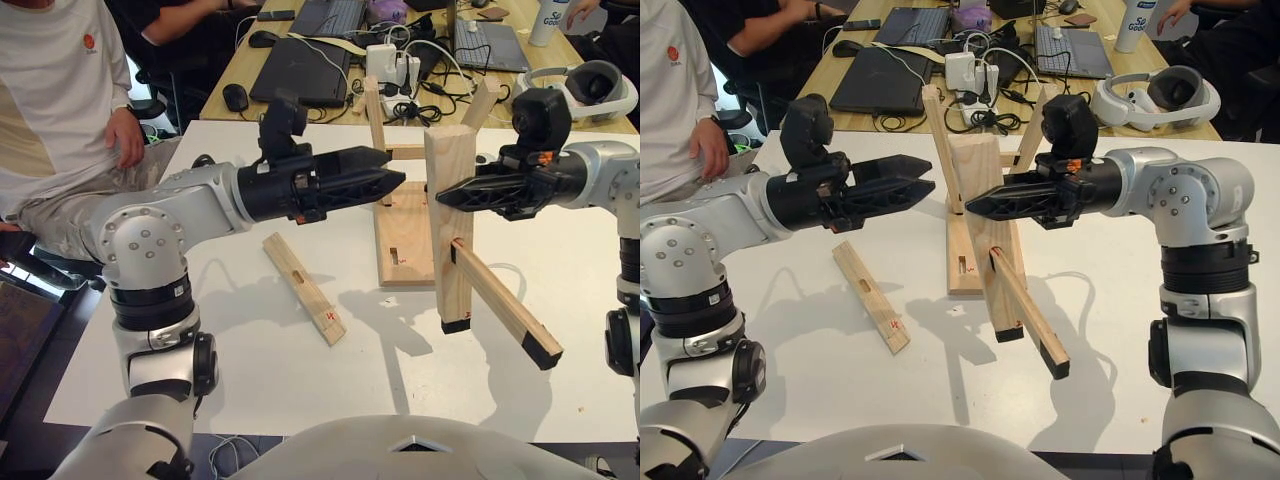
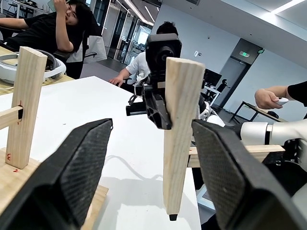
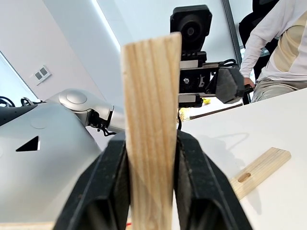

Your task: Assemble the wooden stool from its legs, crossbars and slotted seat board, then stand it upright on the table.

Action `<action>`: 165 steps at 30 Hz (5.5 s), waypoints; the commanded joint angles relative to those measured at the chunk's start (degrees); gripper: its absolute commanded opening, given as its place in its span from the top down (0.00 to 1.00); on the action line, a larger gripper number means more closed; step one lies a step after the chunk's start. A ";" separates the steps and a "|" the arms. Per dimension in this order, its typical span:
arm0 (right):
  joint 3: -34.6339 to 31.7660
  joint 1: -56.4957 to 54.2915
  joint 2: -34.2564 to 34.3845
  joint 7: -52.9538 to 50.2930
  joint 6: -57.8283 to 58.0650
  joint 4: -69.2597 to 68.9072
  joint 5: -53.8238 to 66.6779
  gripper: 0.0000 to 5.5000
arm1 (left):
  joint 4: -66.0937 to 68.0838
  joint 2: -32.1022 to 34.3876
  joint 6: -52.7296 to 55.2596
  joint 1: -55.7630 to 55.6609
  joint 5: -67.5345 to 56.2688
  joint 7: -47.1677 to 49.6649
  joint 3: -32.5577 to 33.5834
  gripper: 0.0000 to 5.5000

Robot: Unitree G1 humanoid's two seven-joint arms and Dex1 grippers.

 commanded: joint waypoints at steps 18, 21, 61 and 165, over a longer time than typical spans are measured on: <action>4.92 -1.97 9.01 -0.51 -10.00 1.35 -10.31 0.82 | -0.31 -2.00 -1.05 -2.67 -2.04 4.05 -4.73 0.50; 4.87 -1.99 9.43 -0.45 -10.26 1.02 -10.58 0.82 | 0.20 -2.38 -1.32 -2.69 -1.76 4.99 -4.90 0.59; 4.94 38.28 -8.87 -12.48 -28.81 -14.32 -34.13 0.46 | 1.23 -0.66 -10.12 -2.64 17.60 37.23 10.30 0.82; -5.75 27.87 16.17 -54.39 -28.59 -14.79 -39.97 0.46 | -15.48 -20.45 -23.27 18.00 44.68 38.08 -12.45 0.60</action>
